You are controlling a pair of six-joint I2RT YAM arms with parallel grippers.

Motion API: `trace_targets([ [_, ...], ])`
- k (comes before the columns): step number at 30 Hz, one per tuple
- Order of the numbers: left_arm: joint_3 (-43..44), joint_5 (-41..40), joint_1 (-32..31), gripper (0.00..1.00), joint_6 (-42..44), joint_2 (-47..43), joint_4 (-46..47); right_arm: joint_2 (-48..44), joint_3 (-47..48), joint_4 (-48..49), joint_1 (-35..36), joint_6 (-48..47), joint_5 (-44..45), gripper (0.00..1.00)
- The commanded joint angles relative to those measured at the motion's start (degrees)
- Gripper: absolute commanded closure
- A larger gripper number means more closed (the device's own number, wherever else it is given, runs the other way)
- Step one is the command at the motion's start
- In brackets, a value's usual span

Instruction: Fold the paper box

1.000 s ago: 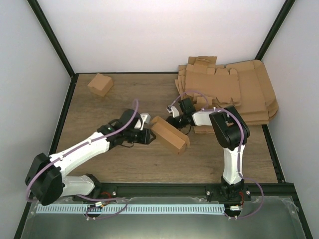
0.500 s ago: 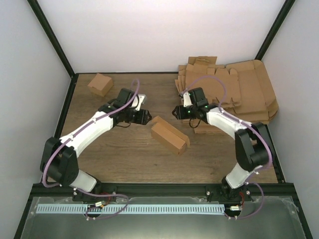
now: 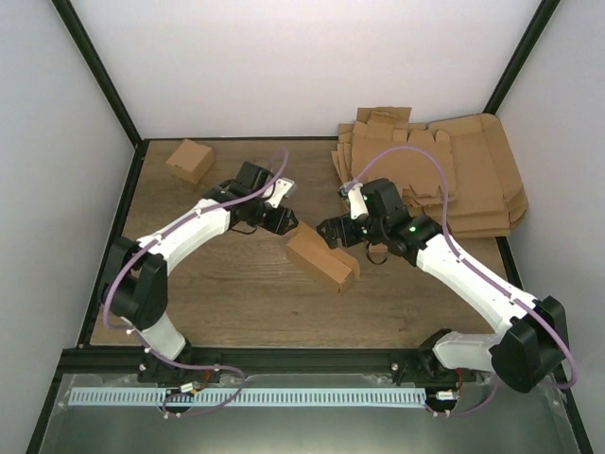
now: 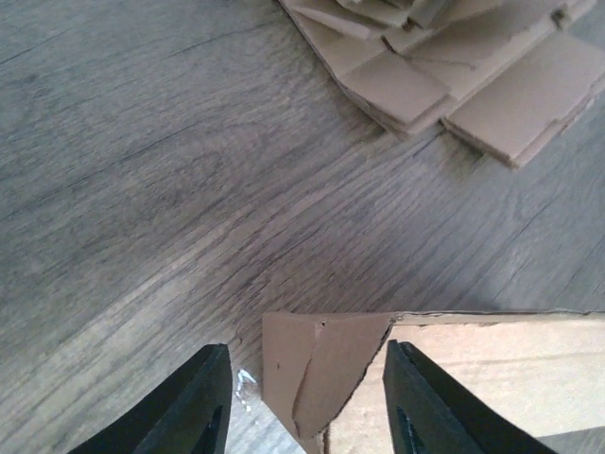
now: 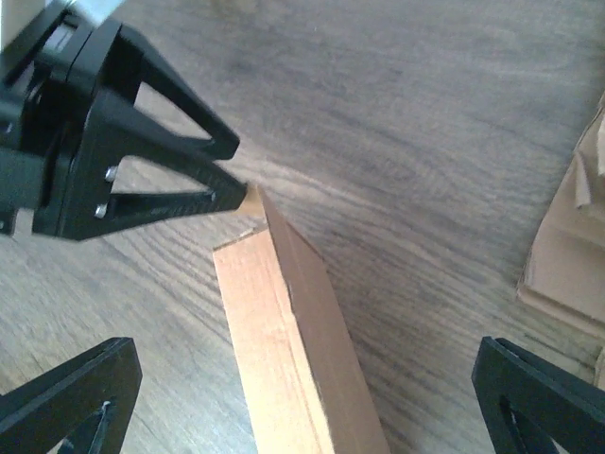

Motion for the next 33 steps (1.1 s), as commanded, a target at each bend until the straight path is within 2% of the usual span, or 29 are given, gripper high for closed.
trace_targets([
  [1, 2.7, 2.0, -0.3, 0.57, 2.4, 2.3, -0.4, 0.0, -0.1, -6.2, 3.3, -0.4, 4.9, 0.00],
  [5, 2.9, 5.0, -0.9, 0.63, 3.4, 2.5, -0.6, -0.4, -1.4, -8.9, 6.7, 2.1, 8.9, 0.00],
  [15, 2.7, -0.2, -3.0, 0.86, 3.9, 2.3, -3.9, -4.0, -5.0, -11.8, 7.2, 7.0, 7.2, 0.00],
  [21, 1.2, -3.5, -3.6, 0.95, 0.2, -0.5, -3.9, -4.7, -6.5, -13.3, 7.3, 8.1, 5.0, 0.00],
  [27, -1.5, -7.0, -4.2, 0.96, -6.0, -2.6, -2.4, -6.3, -9.3, -13.1, 8.2, 12.7, 5.5, 0.00],
  [33, -5.2, -9.8, -4.7, 0.96, -8.1, -4.5, 0.0, -9.2, -13.8, -8.7, 8.2, 15.8, 3.3, 0.00],
])
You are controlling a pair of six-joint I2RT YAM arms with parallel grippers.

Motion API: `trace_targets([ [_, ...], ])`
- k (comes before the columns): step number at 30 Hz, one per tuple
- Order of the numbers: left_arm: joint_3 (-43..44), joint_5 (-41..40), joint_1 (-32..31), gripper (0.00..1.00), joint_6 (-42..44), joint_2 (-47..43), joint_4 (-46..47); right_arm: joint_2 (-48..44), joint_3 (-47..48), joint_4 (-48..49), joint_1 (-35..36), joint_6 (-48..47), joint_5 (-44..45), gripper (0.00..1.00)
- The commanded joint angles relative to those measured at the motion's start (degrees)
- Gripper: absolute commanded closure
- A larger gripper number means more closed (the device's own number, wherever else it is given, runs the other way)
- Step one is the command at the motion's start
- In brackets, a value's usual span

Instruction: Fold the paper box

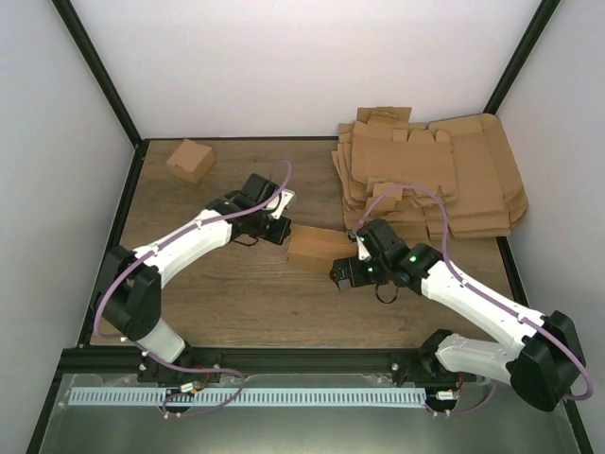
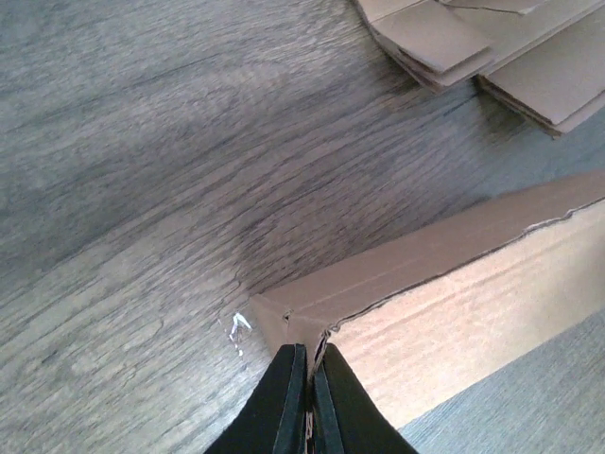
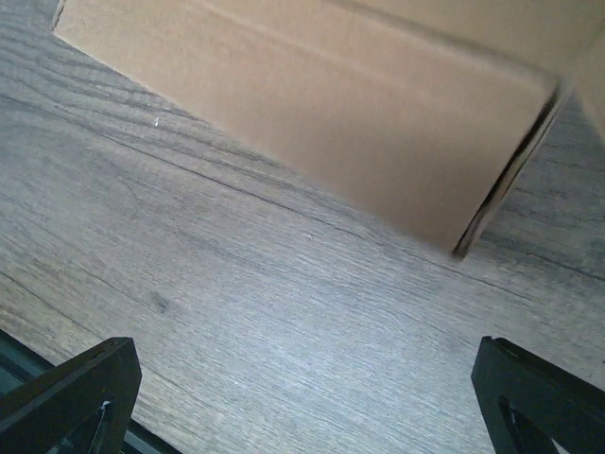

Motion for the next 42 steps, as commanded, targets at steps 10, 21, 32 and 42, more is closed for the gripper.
trace_targets([
  [10, -2.7, -4.9, -1.8, 0.96, -6.9, -2.8, 3.1, -9.1, -10.7, 16.6, 0.6, 11.0, 6.6, 0.00],
  [21, -1.4, -5.5, -2.3, 0.95, -6.7, -2.2, 2.4, -9.4, -13.9, 23.8, -17.3, 8.6, -12.0, 0.06],
  [32, -1.3, -5.8, -2.3, 0.85, -7.1, -1.5, 2.7, -3.5, -13.2, 38.3, -30.6, 6.7, -25.1, 0.28],
  [42, -1.8, -5.2, -2.3, 0.76, -8.4, -3.1, 2.3, 5.9, -13.4, 49.5, -32.4, 8.1, -27.9, 0.34],
])
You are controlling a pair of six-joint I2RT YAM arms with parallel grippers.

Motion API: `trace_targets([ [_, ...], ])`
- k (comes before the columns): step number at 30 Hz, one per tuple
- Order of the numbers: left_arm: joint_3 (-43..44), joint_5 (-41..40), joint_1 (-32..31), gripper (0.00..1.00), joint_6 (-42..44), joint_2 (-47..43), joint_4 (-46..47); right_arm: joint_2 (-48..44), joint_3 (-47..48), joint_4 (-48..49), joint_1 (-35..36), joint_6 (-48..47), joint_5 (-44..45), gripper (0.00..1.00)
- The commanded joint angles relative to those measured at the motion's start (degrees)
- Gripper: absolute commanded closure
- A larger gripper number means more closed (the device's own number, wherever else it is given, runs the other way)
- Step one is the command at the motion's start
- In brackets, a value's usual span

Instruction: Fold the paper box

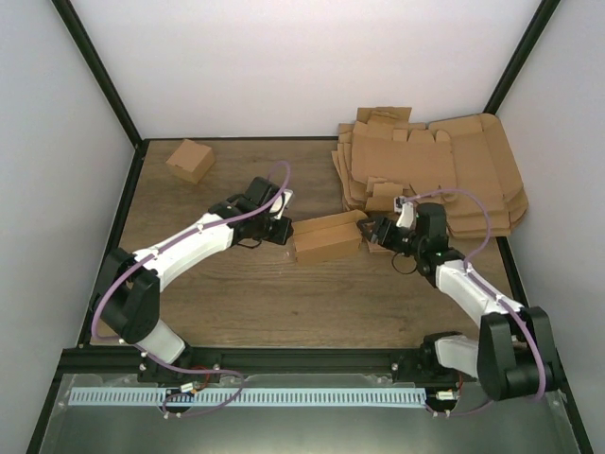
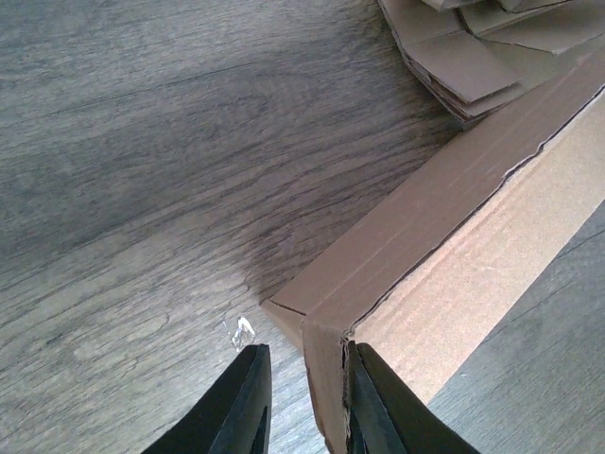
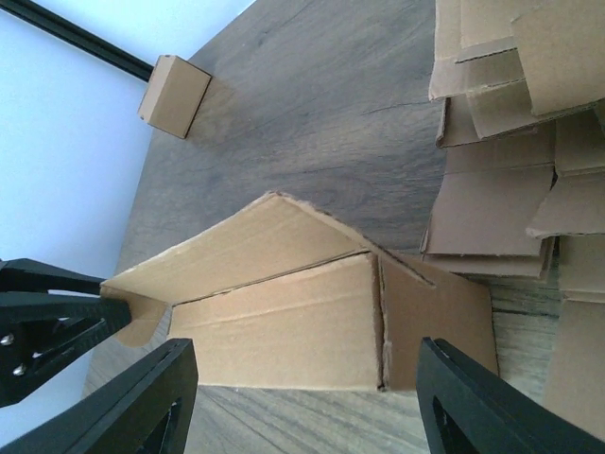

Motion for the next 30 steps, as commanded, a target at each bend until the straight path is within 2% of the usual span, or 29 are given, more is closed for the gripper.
trace_targets([
  [1, 0.3, 0.6, -0.2, 0.76, -1.3, -1.9, 0.1, 4.0, 1.7, 5.6, -0.6, -0.8, -0.9, 0.34],
  [6, -0.4, 1.4, -0.3, 0.76, -3.9, -2.6, 1.1, 7.3, 1.3, 8.9, -0.5, -0.7, -0.6, 0.34],
  [16, -1.5, 3.2, -0.2, 0.75, -7.4, -2.9, 2.2, 11.8, 1.2, 10.4, -0.4, -2.2, -8.1, 0.35],
  [22, -1.8, 3.5, -0.2, 0.75, -8.1, -3.0, 2.9, 8.9, 0.3, 7.5, 2.5, -3.3, -9.5, 0.35],
  [30, -1.4, 0.2, -0.2, 0.78, -7.7, -2.7, 1.6, 2.4, -2.0, 2.8, 7.1, -2.3, -5.1, 0.35],
])
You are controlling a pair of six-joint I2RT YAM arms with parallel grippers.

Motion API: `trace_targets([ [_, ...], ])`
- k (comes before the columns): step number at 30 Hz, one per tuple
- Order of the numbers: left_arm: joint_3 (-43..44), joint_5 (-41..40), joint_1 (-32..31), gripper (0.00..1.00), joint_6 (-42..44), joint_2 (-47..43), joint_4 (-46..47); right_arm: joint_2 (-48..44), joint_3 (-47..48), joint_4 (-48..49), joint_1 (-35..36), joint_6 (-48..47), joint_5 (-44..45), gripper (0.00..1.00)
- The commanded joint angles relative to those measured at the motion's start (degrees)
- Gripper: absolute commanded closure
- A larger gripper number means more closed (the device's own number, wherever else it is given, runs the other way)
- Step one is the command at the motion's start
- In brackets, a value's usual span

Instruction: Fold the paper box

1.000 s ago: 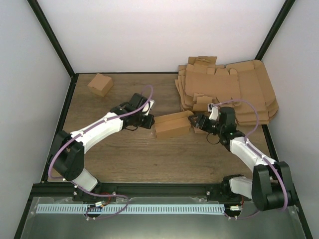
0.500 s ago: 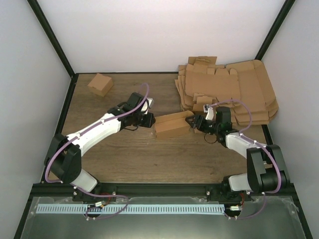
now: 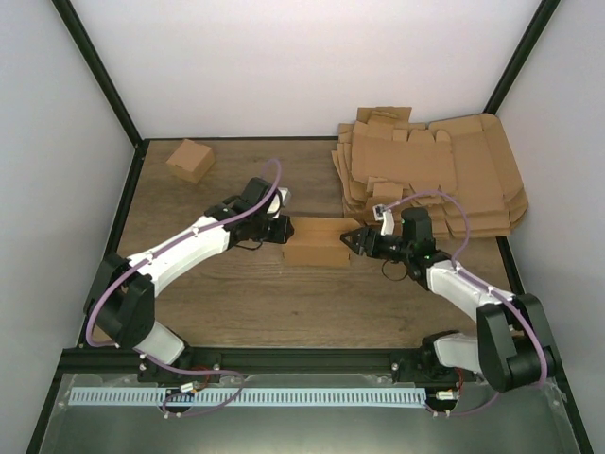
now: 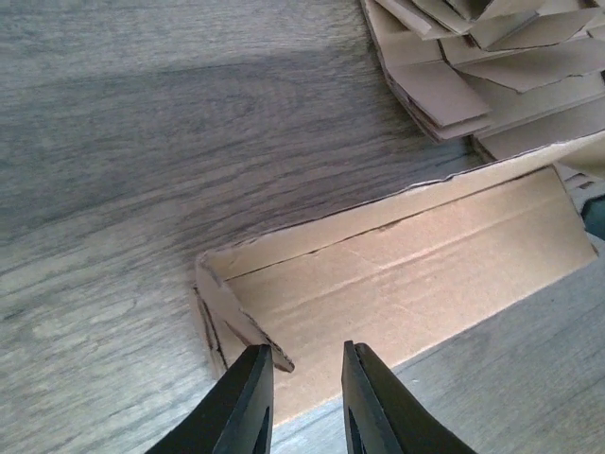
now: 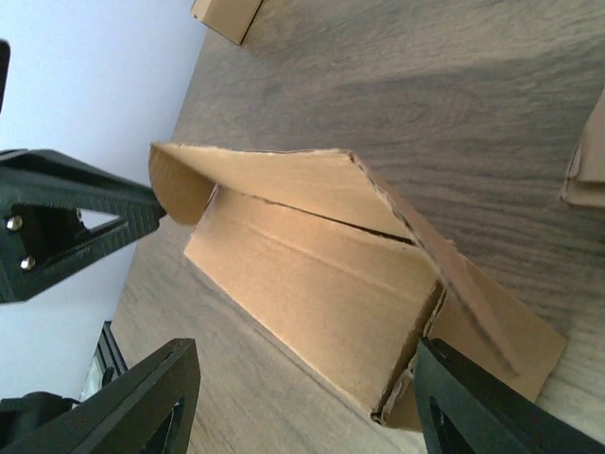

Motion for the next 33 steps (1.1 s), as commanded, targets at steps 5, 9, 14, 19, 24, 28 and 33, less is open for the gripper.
trace_targets([
  [5, -0.1, -6.2, -0.2, 0.83, 0.3, -0.6, -1.6, -4.7, -1.0, -3.7, 1.5, -0.2, 2.8, 0.35],
  [9, 0.0, -9.1, -0.2, 0.80, 0.6, -1.7, -2.9, -4.6, -0.3, -5.3, 1.8, -1.4, 4.1, 0.35],
  [14, 0.1, -8.6, -0.2, 0.75, 0.9, -3.0, -2.7, -5.2, -0.1, -6.3, 1.9, -2.3, 5.2, 0.35],
  [19, 0.0, -6.5, -0.2, 0.75, 0.5, -2.9, -1.6, -5.1, -0.2, -6.4, 1.9, -2.4, 5.5, 0.35],
  [24, 0.1, -5.0, -0.3, 0.83, 0.3, -2.2, -1.0, -5.0, -0.3, -6.2, 1.9, -2.3, 5.7, 0.35],
  [28, -0.2, -4.5, -0.3, 0.89, -0.1, -1.7, -0.8, -4.7, -0.1, -6.1, 2.0, -2.4, 5.7, 0.36],
  [33, -1.0, -4.0, -0.2, 0.94, -1.3, -1.7, -0.4, -4.2, 0.0, -6.2, 2.1, -2.5, 5.8, 0.35],
])
